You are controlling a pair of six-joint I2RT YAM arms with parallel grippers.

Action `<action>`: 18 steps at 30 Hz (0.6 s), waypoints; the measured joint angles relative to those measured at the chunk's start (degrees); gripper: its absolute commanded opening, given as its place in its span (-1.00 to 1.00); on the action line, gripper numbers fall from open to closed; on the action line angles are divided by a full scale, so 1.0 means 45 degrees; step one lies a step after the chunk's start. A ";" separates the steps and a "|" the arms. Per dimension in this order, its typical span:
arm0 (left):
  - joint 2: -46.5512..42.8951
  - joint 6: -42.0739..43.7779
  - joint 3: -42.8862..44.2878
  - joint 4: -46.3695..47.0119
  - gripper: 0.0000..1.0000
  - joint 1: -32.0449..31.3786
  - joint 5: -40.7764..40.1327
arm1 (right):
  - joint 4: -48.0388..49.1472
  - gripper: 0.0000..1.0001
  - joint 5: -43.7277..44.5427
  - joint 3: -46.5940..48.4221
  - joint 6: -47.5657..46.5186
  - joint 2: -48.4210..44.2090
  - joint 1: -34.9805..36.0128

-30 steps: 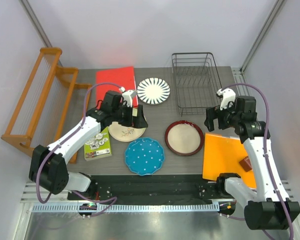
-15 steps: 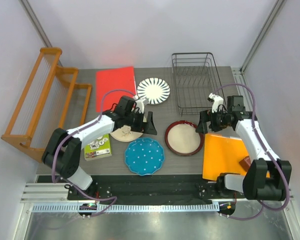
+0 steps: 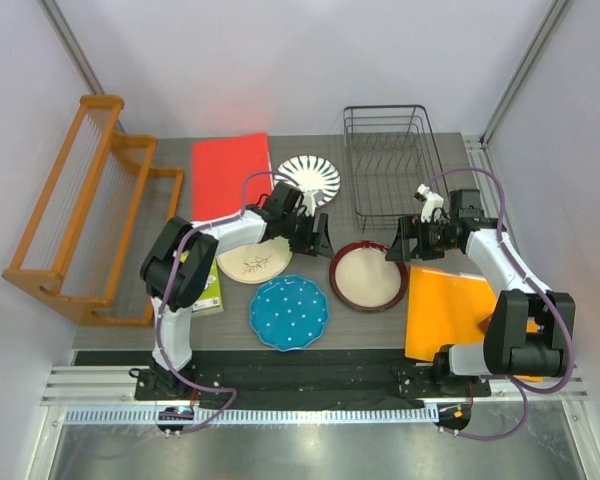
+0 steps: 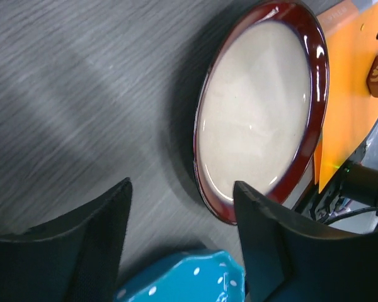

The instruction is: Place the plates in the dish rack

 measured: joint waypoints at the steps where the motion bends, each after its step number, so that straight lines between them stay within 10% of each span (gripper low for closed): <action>1: 0.0238 -0.0024 0.0180 0.0039 0.22 0.0000 0.0044 | 0.0063 0.80 0.0005 0.0000 0.0092 0.0005 0.0000; 18: 0.2433 -0.0151 0.1938 -0.0073 -0.35 -0.0316 0.1404 | 0.0379 0.80 0.1661 -0.0432 0.2293 -0.0733 -0.0248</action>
